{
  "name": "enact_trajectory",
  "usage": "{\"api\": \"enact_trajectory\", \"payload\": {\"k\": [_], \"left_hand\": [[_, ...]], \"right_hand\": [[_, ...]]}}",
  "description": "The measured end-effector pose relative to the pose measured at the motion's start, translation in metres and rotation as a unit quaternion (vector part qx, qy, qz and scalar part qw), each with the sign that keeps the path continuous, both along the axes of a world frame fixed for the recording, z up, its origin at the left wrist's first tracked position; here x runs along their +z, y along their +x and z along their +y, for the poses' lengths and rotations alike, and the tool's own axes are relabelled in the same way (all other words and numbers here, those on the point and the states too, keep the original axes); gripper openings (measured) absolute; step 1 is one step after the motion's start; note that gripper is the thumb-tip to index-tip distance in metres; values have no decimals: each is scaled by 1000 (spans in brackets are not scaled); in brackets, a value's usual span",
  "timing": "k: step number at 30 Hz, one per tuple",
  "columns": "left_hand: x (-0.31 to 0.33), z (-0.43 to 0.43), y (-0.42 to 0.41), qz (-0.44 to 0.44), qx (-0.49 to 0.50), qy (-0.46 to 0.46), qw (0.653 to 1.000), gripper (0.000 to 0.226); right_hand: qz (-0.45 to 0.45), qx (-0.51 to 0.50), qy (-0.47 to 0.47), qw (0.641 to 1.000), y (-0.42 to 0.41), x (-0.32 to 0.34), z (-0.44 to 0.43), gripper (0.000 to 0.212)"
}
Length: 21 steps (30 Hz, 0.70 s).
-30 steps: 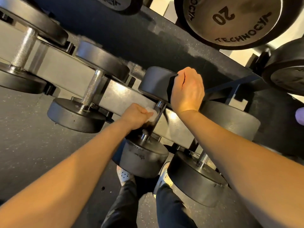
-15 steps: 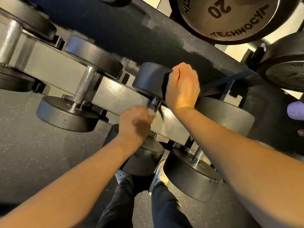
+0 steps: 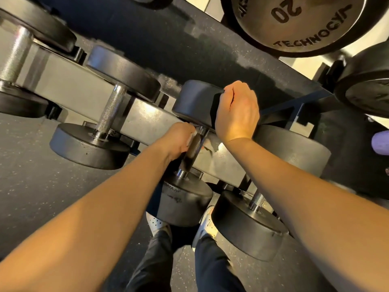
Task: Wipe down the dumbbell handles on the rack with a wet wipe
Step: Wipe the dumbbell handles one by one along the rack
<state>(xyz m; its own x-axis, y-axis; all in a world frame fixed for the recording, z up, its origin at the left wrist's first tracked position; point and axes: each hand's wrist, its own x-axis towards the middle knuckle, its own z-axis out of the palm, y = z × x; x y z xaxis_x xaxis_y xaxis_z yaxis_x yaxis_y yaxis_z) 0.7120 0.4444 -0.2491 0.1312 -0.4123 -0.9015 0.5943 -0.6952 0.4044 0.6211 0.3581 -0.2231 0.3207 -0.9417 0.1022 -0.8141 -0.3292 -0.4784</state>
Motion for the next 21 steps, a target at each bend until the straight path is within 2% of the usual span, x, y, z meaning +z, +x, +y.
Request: {"api": "enact_trajectory", "payload": {"k": [1,3,7,9,11,12,13,14,15,17,18,19,21], "left_hand": [[-2,-2,1,34,7,1,999,20],[-6,2,4,43,-22,-11,999,22],[-11,33,14,-94,-128,-46,986,16],[-7,53,19,-167,-241,-70,953,12],[-4,68,20,-239,-381,-62,891,10],[-3,72,19,-275,-417,-57,864,9],[0,72,16,-314,-416,-59,851,7],[2,68,13,-345,-380,-77,855,6],[7,60,8,-356,-313,-101,875,8],[13,41,-4,-298,-145,-123,935,14],[13,32,-11,-287,-89,-130,945,18],[10,27,-17,-313,-72,-144,936,21],[-3,27,-23,-400,-104,-144,899,24]], "right_hand": [[1,-2,-2,1000,0,0,-1,27],[1,-6,-8,1000,1,1,-2,31],[-2,1,1,1000,0,0,-3,26],[0,7,1,1000,-1,0,-2,23],[-4,14,1,1000,-2,2,-2,22],[-6,17,3,1000,-2,3,-2,22],[-8,20,5,1000,-2,4,-2,24],[-11,21,6,1000,-2,4,-2,28],[-16,21,6,1000,-2,4,-2,32],[-26,20,8,999,-1,5,-1,40],[-27,20,8,999,-1,5,-1,43],[-27,19,8,999,-2,4,-1,44],[-28,20,9,999,-2,3,-1,44]]}}
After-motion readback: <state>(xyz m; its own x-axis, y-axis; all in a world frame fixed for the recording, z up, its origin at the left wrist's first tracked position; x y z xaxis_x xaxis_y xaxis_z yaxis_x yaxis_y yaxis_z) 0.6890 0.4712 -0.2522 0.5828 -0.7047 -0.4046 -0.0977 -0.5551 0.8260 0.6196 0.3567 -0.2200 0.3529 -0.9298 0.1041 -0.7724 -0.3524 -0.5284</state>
